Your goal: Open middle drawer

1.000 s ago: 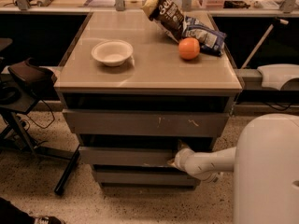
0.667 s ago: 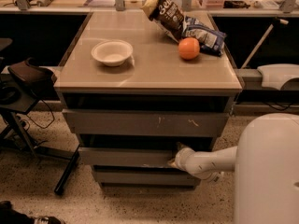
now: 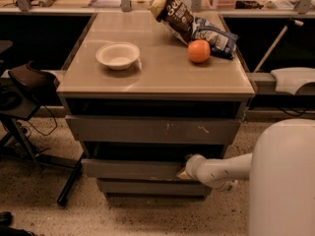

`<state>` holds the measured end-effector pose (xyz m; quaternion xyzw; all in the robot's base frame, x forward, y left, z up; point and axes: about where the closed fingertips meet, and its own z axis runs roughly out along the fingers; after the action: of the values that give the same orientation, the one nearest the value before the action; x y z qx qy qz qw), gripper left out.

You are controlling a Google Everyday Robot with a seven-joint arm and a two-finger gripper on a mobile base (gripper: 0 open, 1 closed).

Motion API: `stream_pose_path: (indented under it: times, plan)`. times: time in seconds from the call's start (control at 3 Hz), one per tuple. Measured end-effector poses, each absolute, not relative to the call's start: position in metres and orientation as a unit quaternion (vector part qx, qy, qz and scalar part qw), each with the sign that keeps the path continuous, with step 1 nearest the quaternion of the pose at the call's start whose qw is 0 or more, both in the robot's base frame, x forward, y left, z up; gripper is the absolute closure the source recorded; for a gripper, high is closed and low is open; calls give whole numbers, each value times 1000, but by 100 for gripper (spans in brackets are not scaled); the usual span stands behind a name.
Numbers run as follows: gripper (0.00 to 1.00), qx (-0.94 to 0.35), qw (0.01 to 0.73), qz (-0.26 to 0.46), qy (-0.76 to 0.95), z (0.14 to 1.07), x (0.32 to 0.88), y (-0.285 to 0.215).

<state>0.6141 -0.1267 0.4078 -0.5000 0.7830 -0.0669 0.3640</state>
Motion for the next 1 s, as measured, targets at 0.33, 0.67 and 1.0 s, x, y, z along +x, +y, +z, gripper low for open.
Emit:
stream_pose_path:
  times: [0.33,0.67,1.0]
  plan:
    - [100,-495,369,-66,783,410,608,-129]
    - [100,-495,369,-66,783,410,608,-129]
    - [100,-480,373,-63,792,400,573,-134]
